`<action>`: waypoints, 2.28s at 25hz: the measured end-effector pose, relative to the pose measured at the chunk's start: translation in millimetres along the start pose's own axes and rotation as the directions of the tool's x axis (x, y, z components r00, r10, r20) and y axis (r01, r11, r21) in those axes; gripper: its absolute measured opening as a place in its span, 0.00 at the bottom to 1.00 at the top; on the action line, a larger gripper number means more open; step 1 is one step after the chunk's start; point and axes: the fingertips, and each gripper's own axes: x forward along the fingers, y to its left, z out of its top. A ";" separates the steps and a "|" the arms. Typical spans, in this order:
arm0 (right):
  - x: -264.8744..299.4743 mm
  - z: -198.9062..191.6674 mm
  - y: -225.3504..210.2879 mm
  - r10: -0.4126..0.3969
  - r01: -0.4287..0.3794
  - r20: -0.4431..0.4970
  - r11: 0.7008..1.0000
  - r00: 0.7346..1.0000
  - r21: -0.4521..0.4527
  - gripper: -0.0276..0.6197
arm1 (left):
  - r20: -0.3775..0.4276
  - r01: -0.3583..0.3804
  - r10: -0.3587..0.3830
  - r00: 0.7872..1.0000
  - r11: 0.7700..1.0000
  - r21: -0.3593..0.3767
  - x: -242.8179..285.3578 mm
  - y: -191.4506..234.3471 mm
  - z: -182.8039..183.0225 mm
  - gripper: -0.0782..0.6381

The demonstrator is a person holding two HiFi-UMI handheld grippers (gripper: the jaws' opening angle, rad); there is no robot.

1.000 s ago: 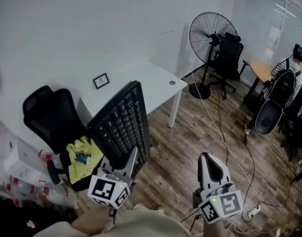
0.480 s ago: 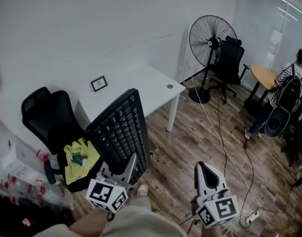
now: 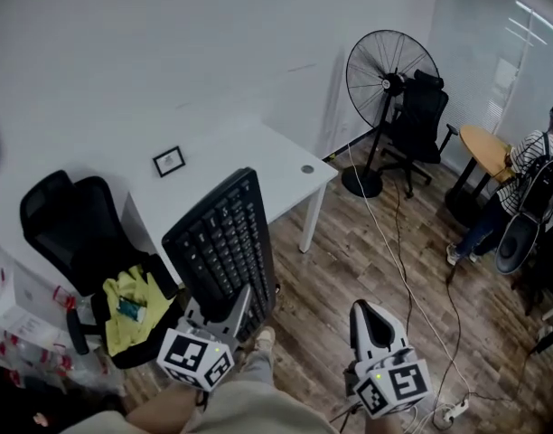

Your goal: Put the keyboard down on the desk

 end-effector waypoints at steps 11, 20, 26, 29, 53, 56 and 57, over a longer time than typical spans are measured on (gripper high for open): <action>151.2 19.1 -68.6 -0.033 0.034 -0.060 0.999 0.998 0.021 0.08 | -0.074 0.044 -0.048 0.996 0.997 -0.061 146.0 85.1 6.1 0.22; 251.0 20.1 -118.3 -0.071 0.075 -0.052 0.995 0.996 0.068 0.08 | -0.094 0.089 -0.095 0.991 0.994 -0.064 248.9 149.5 1.1 0.22; 285.9 12.5 -147.6 -0.122 0.128 -0.065 0.987 0.990 0.093 0.08 | -0.103 0.117 -0.123 0.987 0.991 -0.066 291.9 170.1 5.5 0.22; 299.5 16.3 -159.9 -0.125 0.130 -0.059 0.988 0.990 0.083 0.08 | -0.111 0.120 -0.129 0.985 0.989 -0.089 310.2 176.7 3.3 0.22; 471.8 29.0 -357.3 0.084 -0.073 -0.121 0.993 0.989 0.098 0.09 | -0.296 -0.117 0.035 0.954 0.958 -0.262 537.4 210.9 -70.3 0.22; 490.5 30.2 -379.5 0.115 -0.103 -0.131 0.990 0.985 0.093 0.09 | -0.318 -0.167 0.070 0.946 0.942 -0.290 557.6 219.4 -83.4 0.22; 495.8 29.5 -385.4 0.123 -0.112 -0.135 0.990 0.983 0.091 0.09 | -0.323 -0.185 0.082 0.943 0.934 -0.304 561.9 223.0 -88.2 0.22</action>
